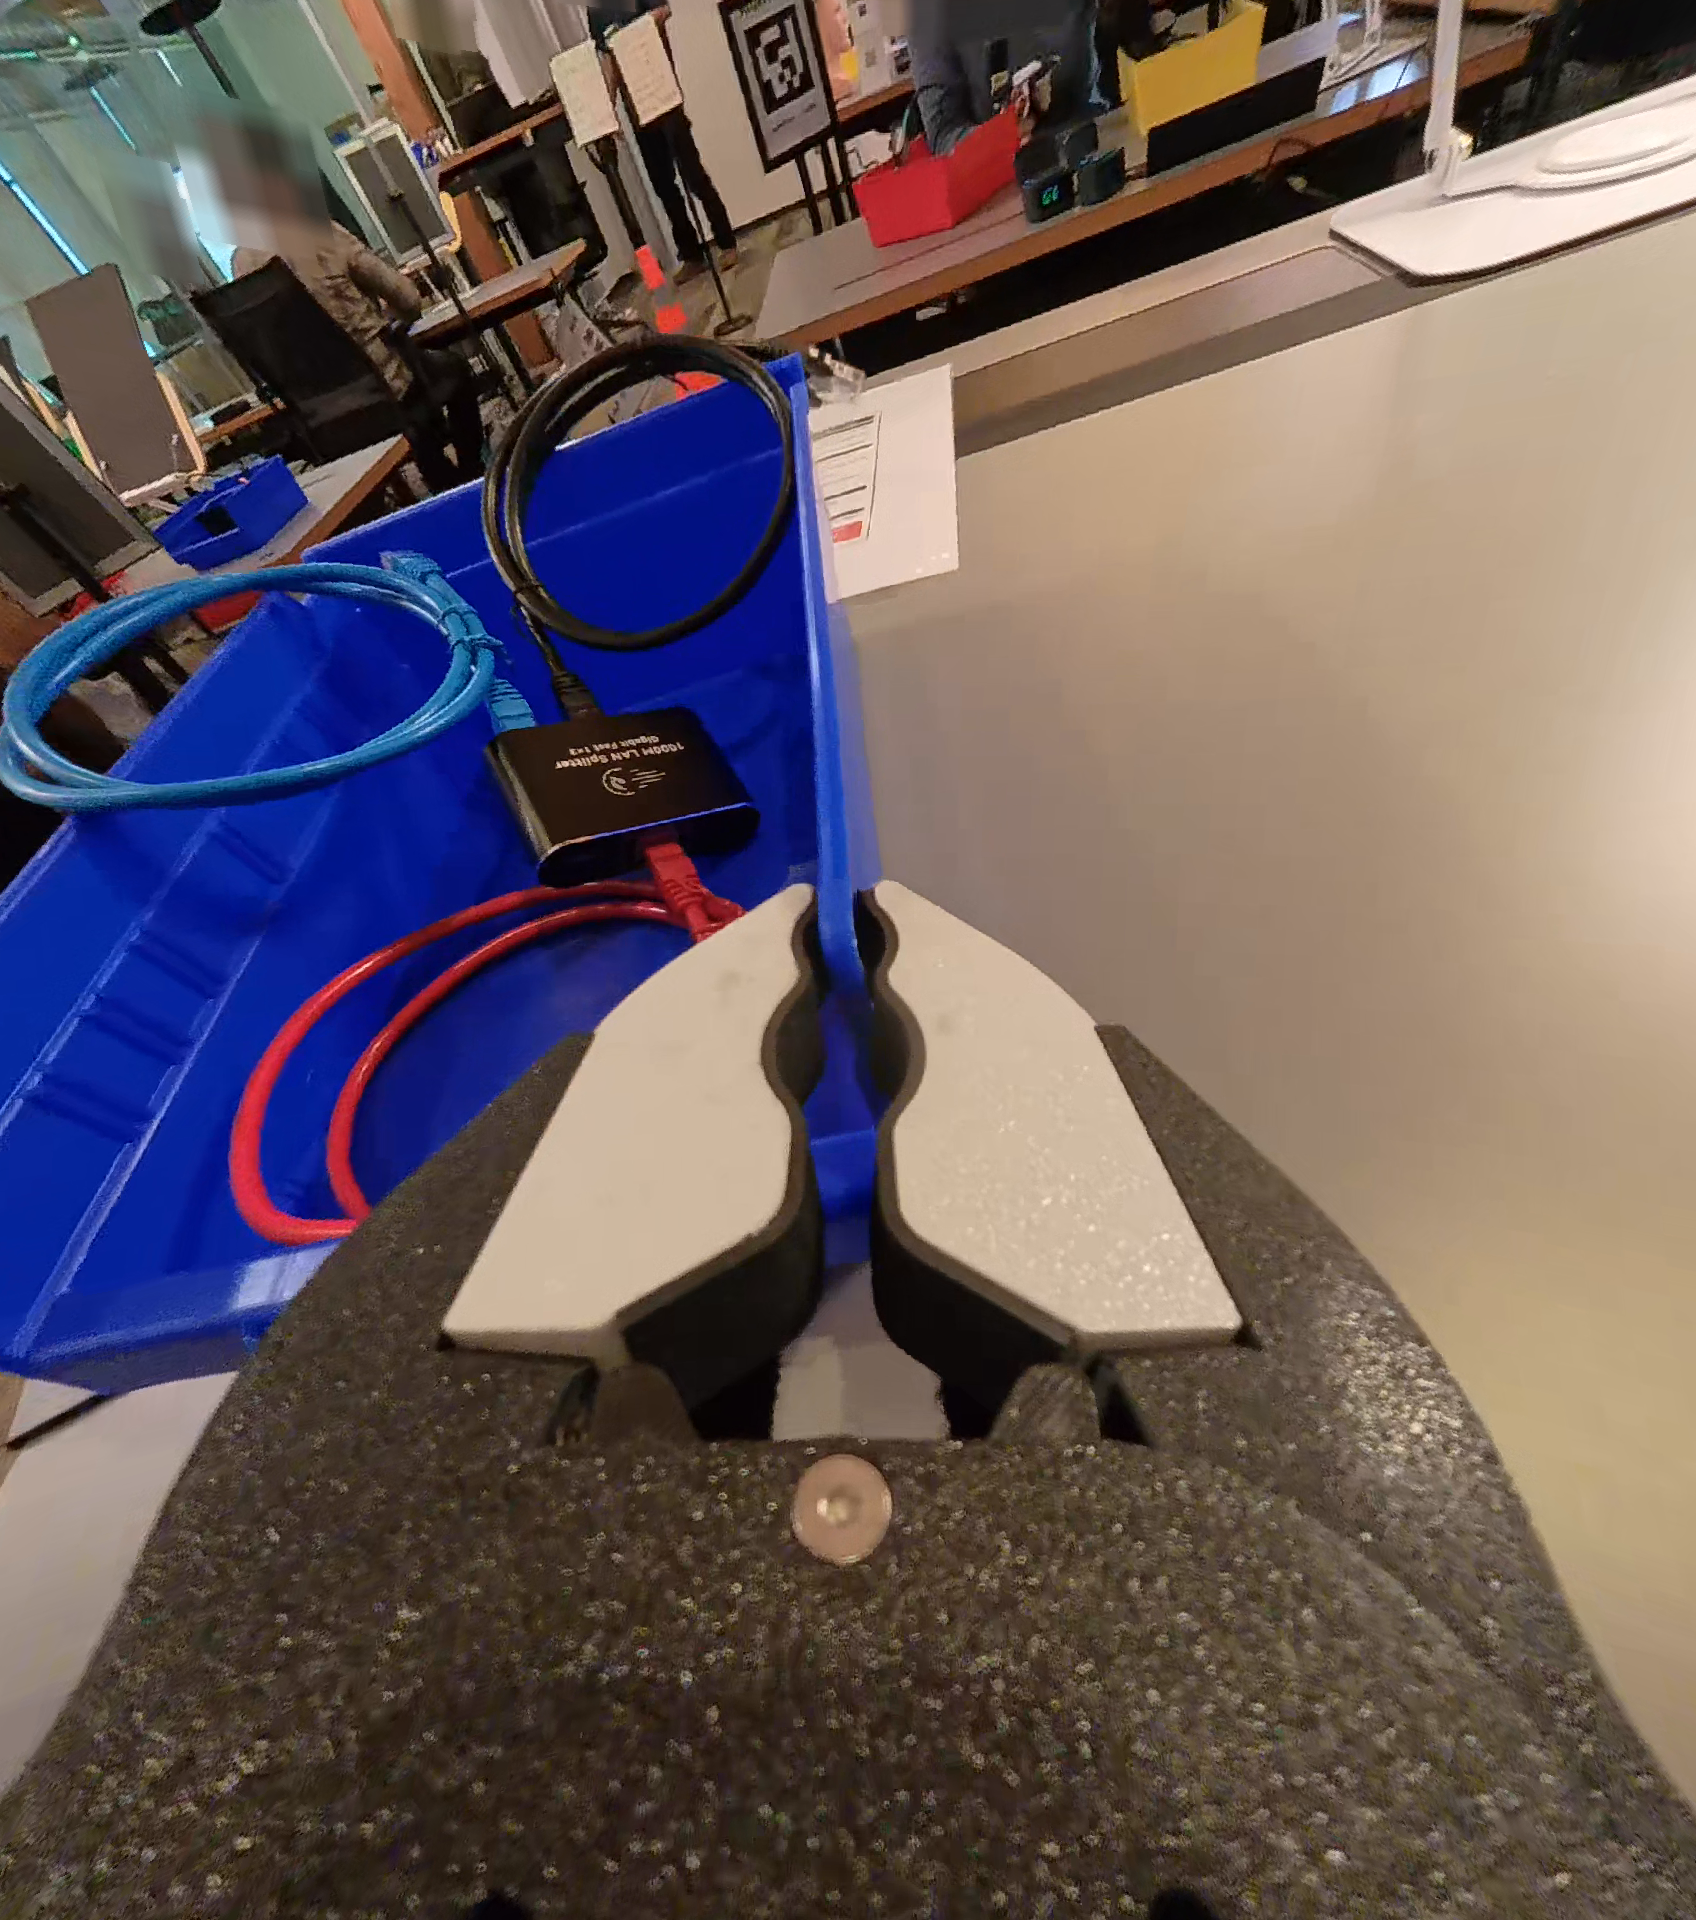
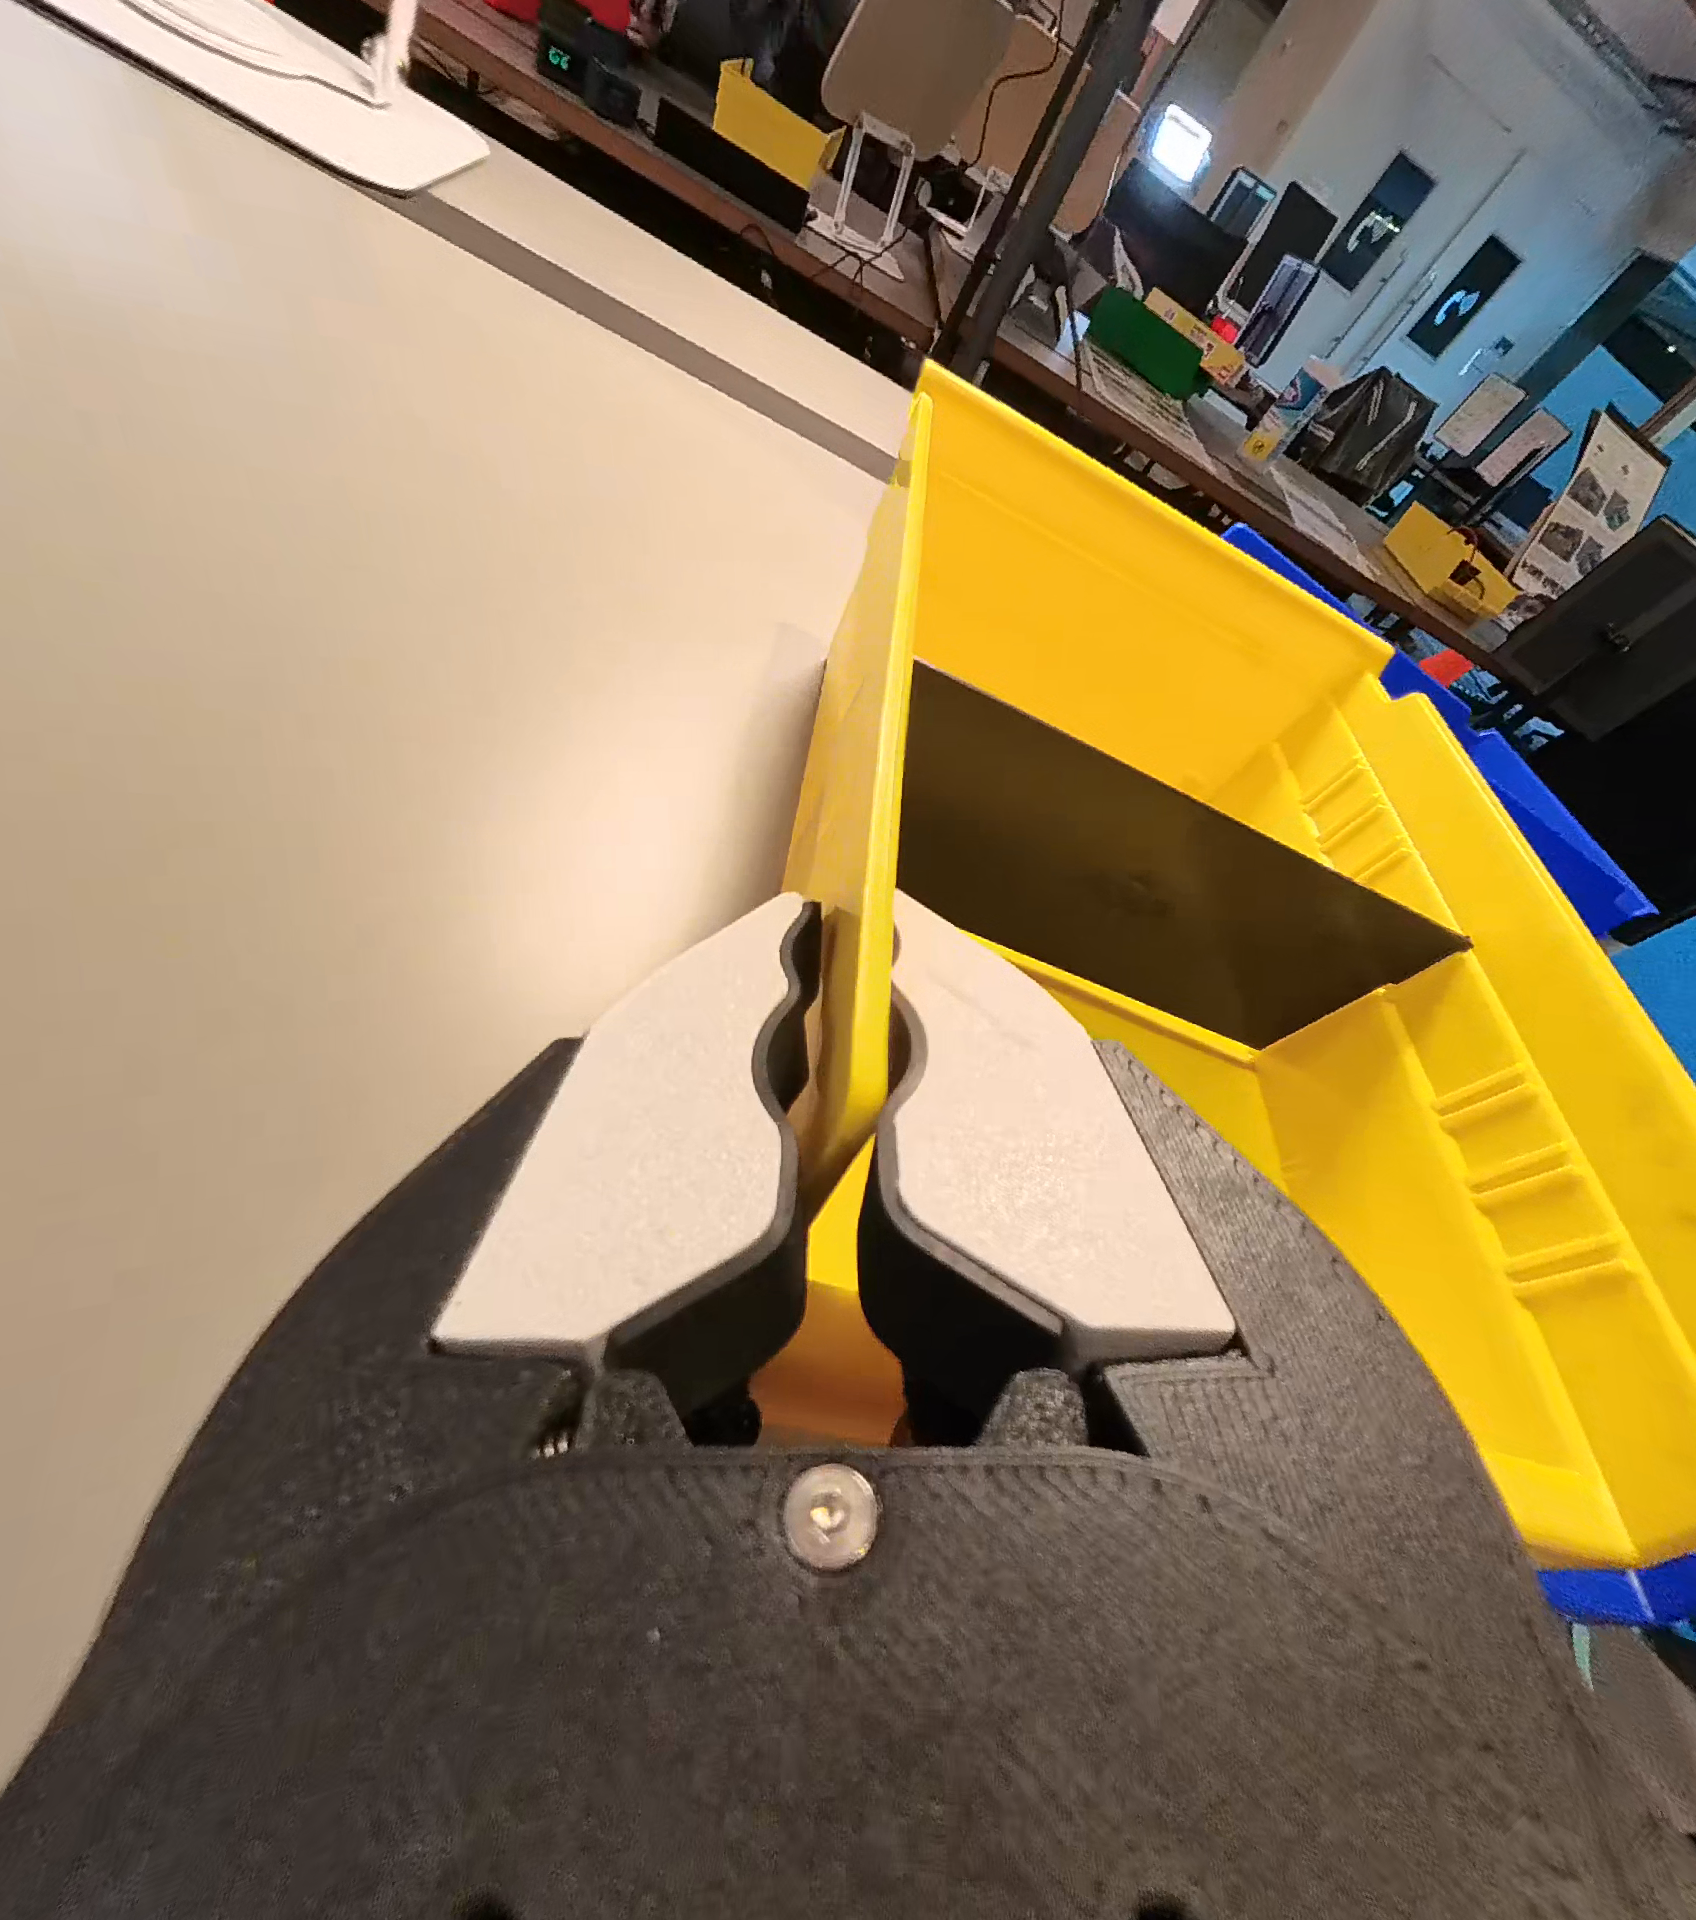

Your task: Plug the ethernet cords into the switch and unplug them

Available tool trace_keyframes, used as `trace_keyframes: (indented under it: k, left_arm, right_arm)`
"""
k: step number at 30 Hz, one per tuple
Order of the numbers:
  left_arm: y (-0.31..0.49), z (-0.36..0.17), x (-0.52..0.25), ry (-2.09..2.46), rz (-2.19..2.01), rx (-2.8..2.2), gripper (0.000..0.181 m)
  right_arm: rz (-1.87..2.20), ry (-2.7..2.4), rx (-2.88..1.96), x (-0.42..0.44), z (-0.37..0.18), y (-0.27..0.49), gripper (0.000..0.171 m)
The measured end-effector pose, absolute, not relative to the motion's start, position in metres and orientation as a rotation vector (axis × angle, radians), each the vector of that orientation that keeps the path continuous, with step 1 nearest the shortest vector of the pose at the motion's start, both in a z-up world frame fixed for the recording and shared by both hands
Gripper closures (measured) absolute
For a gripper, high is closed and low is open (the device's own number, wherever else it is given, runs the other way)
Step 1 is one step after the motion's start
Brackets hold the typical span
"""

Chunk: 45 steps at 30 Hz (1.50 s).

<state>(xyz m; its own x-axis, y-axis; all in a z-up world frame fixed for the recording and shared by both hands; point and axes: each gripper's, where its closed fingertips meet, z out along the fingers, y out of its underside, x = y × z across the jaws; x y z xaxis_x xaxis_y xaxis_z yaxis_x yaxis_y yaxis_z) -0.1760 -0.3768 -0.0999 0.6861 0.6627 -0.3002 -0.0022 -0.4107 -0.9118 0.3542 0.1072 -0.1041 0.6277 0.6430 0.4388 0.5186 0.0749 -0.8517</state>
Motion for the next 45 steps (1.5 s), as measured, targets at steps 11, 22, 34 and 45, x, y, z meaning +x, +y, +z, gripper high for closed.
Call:
trace_keyframes:
  k: [11, 22, 34, 45]
  left_arm:
    - [-0.382, -0.1, -0.197, -0.432, 0.757, -1.826, 0.176]
    - [-0.382, -0.1, -0.198, -0.42, 0.777, -1.827, 0.176]
    - [-0.381, -0.1, -0.197, -0.411, 0.784, -1.829, 0.176]
    - [-0.382, -0.1, -0.194, -0.394, 0.762, -1.831, 0.175]
  right_arm:
    - [0.157, -1.032, -1.545, 0.356, -0.104, 0.124, 0.165]
    - [0.184, -1.058, -1.524, 0.357, -0.104, 0.153, 0.164]
    - [0.174, -1.042, -1.54, 0.346, -0.104, 0.171, 0.165]
    - [0.172, -1.039, -1.548, 0.346, -0.104, 0.167, 0.165]
